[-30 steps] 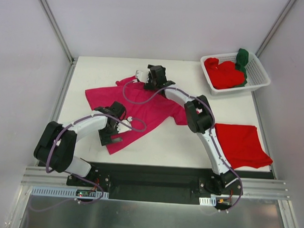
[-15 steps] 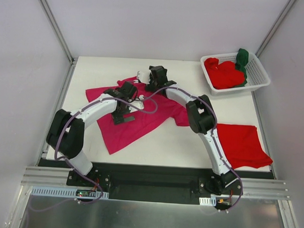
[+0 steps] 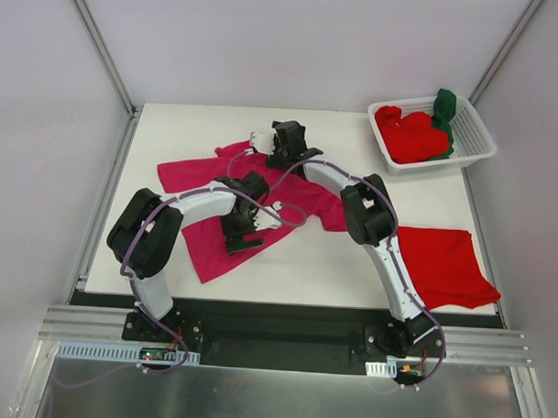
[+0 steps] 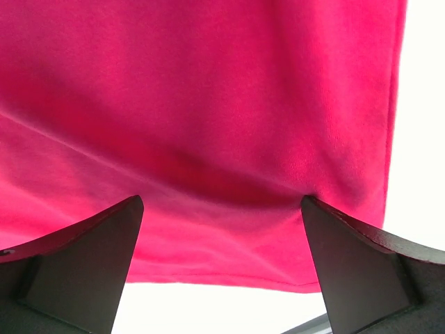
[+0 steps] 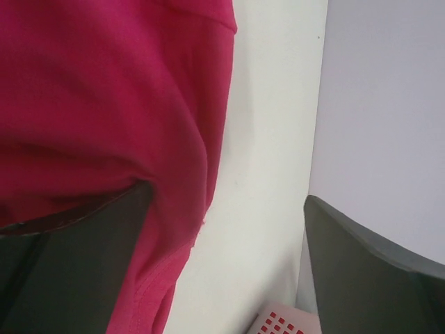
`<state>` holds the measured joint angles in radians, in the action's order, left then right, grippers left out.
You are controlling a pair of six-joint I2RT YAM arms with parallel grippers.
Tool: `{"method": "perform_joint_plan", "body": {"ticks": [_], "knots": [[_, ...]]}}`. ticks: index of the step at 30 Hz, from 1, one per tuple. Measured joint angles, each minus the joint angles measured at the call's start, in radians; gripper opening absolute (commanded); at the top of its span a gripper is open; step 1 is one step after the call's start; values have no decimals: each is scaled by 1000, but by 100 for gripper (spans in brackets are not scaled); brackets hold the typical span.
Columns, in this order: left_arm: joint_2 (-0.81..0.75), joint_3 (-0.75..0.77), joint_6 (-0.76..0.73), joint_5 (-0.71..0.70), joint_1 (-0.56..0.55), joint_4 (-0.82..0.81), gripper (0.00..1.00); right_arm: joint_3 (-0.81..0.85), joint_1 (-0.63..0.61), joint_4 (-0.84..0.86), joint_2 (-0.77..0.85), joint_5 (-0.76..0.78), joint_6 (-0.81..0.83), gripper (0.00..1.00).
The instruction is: Fold and stack the t-shirts
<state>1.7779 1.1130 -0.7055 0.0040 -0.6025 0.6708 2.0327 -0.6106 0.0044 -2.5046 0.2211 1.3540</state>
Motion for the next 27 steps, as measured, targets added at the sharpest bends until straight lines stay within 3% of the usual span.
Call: {"method": "perform_joint_plan", "body": {"ticks": [17,27], "knots": [[-121,-154,12,98,1,-31,99,29,0,69,-13,4,75,96],[-180,-204,11,146,1,7,99,105,13,240,-135,9,235,96]]}}
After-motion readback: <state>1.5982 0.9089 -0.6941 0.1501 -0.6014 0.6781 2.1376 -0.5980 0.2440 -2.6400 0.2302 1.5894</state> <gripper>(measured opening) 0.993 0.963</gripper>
